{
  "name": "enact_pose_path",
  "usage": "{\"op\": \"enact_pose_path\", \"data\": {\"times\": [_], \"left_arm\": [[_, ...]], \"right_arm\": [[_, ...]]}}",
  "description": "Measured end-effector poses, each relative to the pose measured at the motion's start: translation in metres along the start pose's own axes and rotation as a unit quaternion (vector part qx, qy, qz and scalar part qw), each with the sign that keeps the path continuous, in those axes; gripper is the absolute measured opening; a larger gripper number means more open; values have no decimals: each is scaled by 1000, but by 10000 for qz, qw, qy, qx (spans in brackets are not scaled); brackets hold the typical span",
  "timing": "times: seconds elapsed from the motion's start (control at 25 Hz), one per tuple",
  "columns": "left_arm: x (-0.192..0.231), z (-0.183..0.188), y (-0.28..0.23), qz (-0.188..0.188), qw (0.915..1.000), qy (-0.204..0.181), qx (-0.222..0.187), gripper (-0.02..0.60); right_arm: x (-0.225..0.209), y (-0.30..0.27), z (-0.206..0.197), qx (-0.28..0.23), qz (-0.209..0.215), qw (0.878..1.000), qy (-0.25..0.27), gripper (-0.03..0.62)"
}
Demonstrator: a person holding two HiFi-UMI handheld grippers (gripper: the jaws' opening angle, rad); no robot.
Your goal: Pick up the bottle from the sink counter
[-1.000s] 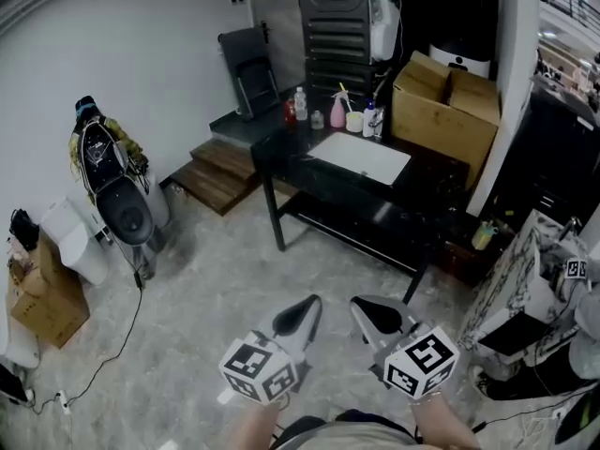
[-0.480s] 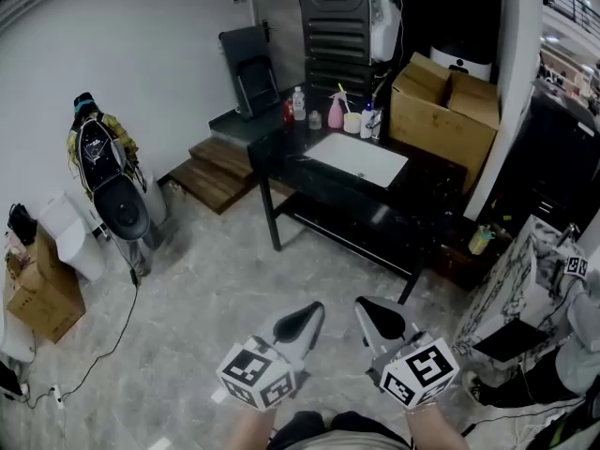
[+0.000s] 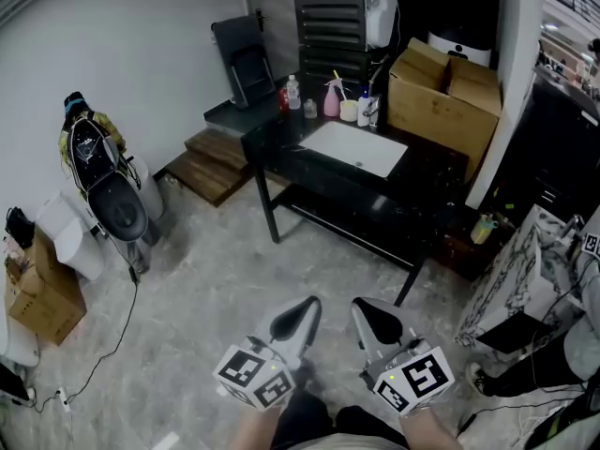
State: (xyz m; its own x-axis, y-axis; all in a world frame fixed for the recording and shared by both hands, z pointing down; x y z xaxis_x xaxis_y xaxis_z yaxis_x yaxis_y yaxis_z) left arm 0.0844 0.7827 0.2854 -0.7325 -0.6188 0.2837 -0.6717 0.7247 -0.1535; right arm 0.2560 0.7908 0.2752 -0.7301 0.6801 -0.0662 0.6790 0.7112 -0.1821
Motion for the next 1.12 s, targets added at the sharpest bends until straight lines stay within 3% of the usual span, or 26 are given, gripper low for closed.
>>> {"op": "enact_pose_path", "data": {"times": [0.28,0.48,0.76,0.92,1.12], "left_arm": [[66,15,-39,-149,9998,5,135,8],[130,44,-68,-351,9993,-85,82,7],[226,90,-91,-403,9975,-557,149,8],[276,107,-100,-371,9980,-514,67,8],[315,112,-119,-628,9966,-462,267,8]], "right_arm": [[-35,-71,1,176,-74,9997,-133,3],[-51,-143,29,307,-80,9991,273,3],[-62,-252,58,191,43,9992,352,3],[-75,-297,67,196,-138,9991,344,3],[-86,-331,62,316,-313,9988,184,3]]}}
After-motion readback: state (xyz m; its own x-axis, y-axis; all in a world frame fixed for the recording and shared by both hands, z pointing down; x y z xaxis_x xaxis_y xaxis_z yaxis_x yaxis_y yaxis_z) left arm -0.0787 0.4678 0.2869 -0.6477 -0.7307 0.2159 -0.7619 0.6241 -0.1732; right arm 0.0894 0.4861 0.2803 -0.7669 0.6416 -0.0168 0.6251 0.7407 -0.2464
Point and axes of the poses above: the fingertips, and each gripper's own axes: y backward along the fingers, x to its left, z out of its top, the point moved 8 cm from there along y, backward along the fingers, and after that the axes turned 15 degrees about x, right-handed, at the moved point
